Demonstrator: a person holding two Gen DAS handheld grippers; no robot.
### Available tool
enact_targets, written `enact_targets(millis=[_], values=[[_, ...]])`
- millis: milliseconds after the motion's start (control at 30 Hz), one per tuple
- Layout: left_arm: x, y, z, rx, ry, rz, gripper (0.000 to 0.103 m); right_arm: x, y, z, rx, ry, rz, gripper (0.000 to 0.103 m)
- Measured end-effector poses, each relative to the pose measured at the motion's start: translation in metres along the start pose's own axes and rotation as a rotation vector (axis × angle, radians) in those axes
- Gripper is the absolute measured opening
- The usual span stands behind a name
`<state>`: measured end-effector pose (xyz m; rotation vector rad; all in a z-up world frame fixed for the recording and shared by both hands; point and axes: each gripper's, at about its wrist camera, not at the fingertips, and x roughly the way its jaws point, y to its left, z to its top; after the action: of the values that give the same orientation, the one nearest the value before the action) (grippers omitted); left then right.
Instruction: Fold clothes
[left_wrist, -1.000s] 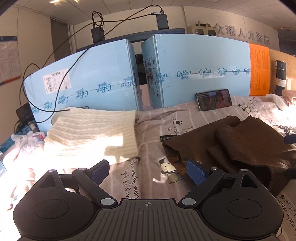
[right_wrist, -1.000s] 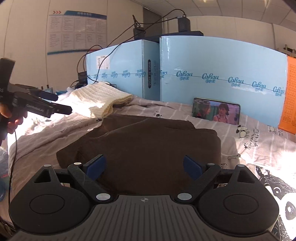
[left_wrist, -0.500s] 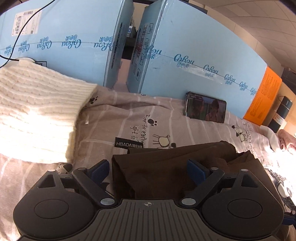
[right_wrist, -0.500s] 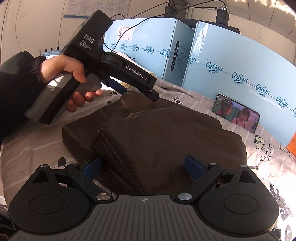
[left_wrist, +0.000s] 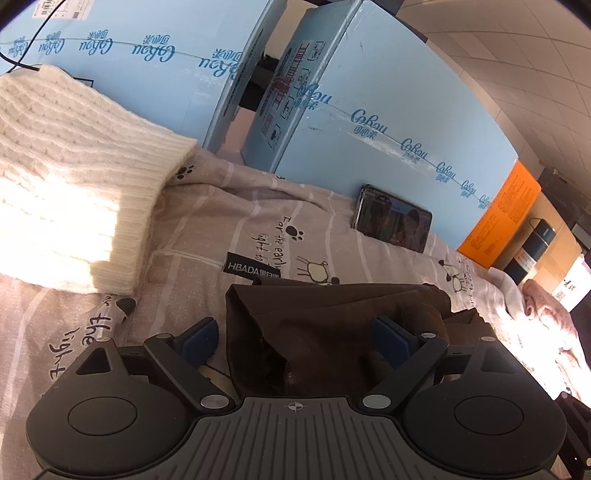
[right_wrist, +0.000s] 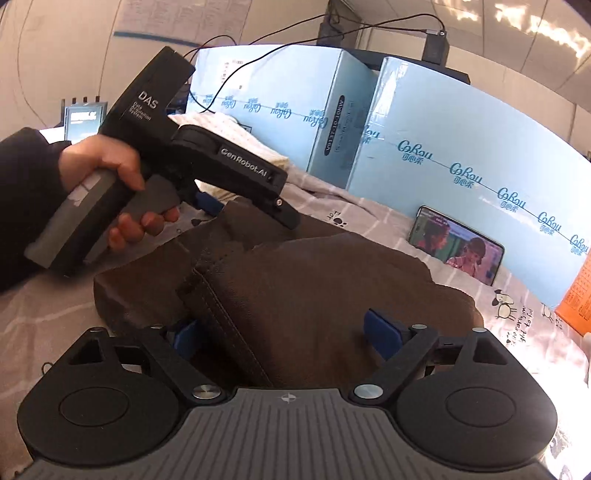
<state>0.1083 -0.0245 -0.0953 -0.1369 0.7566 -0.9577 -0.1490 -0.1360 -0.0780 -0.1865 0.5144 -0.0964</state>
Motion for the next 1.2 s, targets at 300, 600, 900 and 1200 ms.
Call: enact_targets(millis=[300, 600, 900, 1200], values=[[0.004, 0.009, -0.001, -0.051, -0.013, -0.133, 0.087, -0.022, -0.053, 0.007, 0.256, -0.116, -0.066, 0.010], [0.012, 0.002, -0.007, -0.001, 0.007, -0.156, 0.059, -0.092, -0.128, -0.012, 0.521, -0.383, -0.215, 0.010], [0.019, 0.002, -0.001, 0.025, 0.016, -0.174, 0.079, -0.125, -0.194, -0.081, 0.858, -0.334, -0.378, 0.015], [0.029, -0.017, -0.001, 0.160, 0.052, -0.165, 0.045, -0.128, -0.251, -0.146, 1.327, -0.321, -0.183, 0.077]])
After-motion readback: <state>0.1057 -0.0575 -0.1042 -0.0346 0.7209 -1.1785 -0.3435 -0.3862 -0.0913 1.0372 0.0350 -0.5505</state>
